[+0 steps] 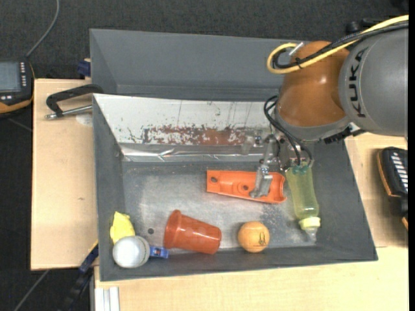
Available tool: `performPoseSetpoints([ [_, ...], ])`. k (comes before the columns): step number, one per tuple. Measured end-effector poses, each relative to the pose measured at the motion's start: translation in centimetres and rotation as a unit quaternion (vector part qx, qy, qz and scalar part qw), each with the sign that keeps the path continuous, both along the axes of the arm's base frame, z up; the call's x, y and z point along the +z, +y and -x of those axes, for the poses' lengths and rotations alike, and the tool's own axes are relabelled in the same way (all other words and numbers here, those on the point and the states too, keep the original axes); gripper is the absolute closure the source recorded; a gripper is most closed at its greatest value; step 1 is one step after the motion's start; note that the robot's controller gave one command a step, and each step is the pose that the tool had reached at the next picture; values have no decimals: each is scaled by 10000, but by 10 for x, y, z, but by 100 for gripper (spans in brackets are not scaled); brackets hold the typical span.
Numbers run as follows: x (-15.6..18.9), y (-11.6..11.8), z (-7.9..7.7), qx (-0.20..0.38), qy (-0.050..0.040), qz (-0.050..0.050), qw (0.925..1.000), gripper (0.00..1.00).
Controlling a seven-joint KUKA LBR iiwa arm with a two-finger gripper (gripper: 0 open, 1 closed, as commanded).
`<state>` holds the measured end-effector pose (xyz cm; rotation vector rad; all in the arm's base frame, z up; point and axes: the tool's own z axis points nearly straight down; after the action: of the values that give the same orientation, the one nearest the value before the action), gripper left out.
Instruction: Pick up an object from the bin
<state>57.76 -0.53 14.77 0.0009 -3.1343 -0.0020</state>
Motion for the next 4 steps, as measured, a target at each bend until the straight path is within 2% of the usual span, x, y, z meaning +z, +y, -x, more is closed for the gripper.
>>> performPoseSetpoints([
  [1,5,0,-2,1,-43,2,10000,0],
  [2,-59,9,-6,-366,-35,-5,9993,0],
  [3,-86,7,-5,-291,-33,-6,9996,0],
  [4,-77,4,-6,-878,-64,-11,9961,0],
])
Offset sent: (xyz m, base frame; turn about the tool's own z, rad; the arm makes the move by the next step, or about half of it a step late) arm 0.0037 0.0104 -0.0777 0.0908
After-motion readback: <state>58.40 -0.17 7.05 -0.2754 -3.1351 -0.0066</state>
